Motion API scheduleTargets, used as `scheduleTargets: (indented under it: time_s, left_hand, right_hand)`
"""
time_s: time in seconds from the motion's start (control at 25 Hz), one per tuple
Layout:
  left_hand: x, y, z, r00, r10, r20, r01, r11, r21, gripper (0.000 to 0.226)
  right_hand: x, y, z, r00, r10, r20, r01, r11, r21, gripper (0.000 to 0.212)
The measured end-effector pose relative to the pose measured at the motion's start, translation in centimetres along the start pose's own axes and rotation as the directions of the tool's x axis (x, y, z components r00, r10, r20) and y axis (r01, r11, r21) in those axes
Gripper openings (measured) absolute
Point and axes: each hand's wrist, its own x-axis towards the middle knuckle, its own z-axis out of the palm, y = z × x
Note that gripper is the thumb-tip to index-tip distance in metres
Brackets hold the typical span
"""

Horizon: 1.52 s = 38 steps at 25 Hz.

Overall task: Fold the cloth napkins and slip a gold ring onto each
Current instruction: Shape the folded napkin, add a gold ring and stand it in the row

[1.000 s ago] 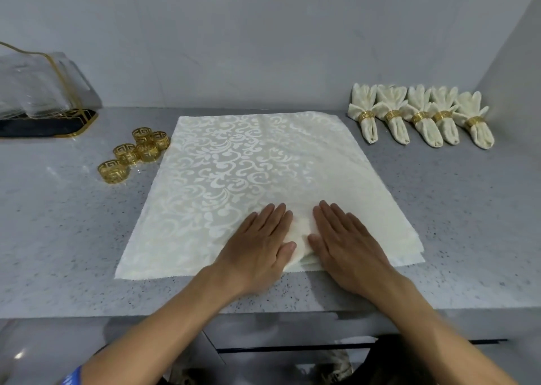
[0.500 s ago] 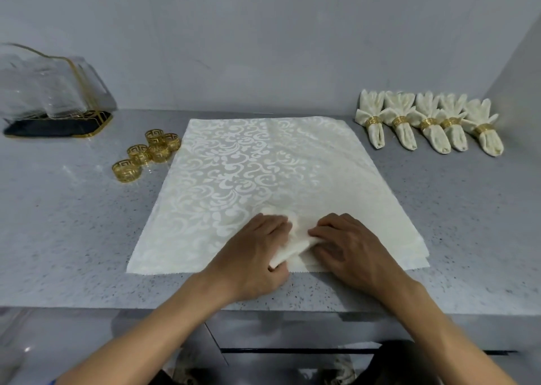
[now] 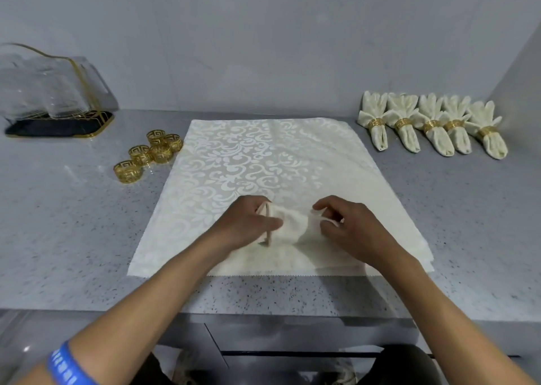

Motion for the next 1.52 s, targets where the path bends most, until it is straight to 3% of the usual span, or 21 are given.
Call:
scheduleTargets:
  time_s: [0.12,0.24,0.52,0.64,0.68,0.76,0.88,0.96,1.08,1.2,1.28,1.44,1.52]
  left_hand:
    - [1.1,-0.2,-0.2,0.998,-0.039,-0.040,0.038,0.999,-0.028,0.021]
    - [1.0,-0.9,0.4,0.989,0.092,-0.112,-0.067,0.976,0.208,0.023]
    - [1.0,-1.9,1.4,0.927,0.328,-0.185,-0.210,0.858,0.469,0.012]
    - [0.9,-2.6,1.7,0.920,0.334,-0.208,-0.224,0.879,0.421,0.006]
    - [1.0,-2.7,1.7,0.923,0.318,-0.216,-0.218,0.897,0.385,0.006]
    - [1.3,-2.8,1.5,0.931,0.287,-0.224,-0.203,0.920,0.335,0.006]
    - [0.9,-2.8,0.9,0.935,0.313,-0.168,-0.251,0.916,0.313,0.008]
    - [0.4,-3.7,-0.6,0.920,0.347,-0.183,-0.281,0.908,0.311,0.014]
    - [0.1,-5.6,-5.8,0.850,0.259,-0.458,-0.093,0.931,0.353,0.016]
    - [0.3,-8.3,-12.1,0.735,0.208,-0.645,0.236,0.814,0.531,0.029]
    - [1.0,-10.5,-15.2,0.729,0.215,-0.650,0.324,0.728,0.604,0.030]
    - [2.3,-12.2,-18.7,0.793,0.107,-0.599,0.434,0.590,0.681,0.029]
    - [1.8,-11.4,-18.7,0.785,0.152,-0.601,0.409,0.601,0.686,0.029]
  right_hand:
    - [0.1,0.5,0.1,0.987,0.092,-0.132,-0.084,0.994,0.065,0.007]
    - [-0.7,1.6,-0.4,0.972,0.175,-0.157,-0.160,0.982,0.104,0.014]
    - [-0.6,2.4,-0.4,0.981,0.134,-0.142,-0.156,0.976,-0.155,0.022]
    - [-1.7,1.5,0.2,0.931,-0.175,-0.321,-0.003,0.874,-0.486,0.022]
    - [-2.1,0.4,1.0,0.909,-0.267,-0.319,0.064,0.848,-0.526,0.019]
    - [-3.1,-1.8,3.6,0.930,-0.315,-0.189,0.182,0.842,-0.508,0.033]
    - [-4.2,-2.6,5.8,0.985,-0.172,0.020,0.162,0.872,-0.462,0.052]
    - [-4.7,-2.1,5.8,0.986,-0.145,0.080,0.166,0.854,-0.494,0.059]
    - [-4.5,-2.0,5.7,0.990,-0.108,0.090,0.139,0.844,-0.519,0.066]
    - [-3.9,-2.8,5.8,0.995,-0.074,0.068,0.099,0.848,-0.521,0.068]
    - [-3.9,-3.4,5.3,0.995,-0.077,0.067,0.100,0.859,-0.501,0.067]
    - [-4.0,-3.7,5.5,0.994,-0.109,0.033,0.110,0.856,-0.505,0.065]
    - [-3.8,-3.5,5.3,0.994,-0.103,0.036,0.107,0.857,-0.503,0.058]
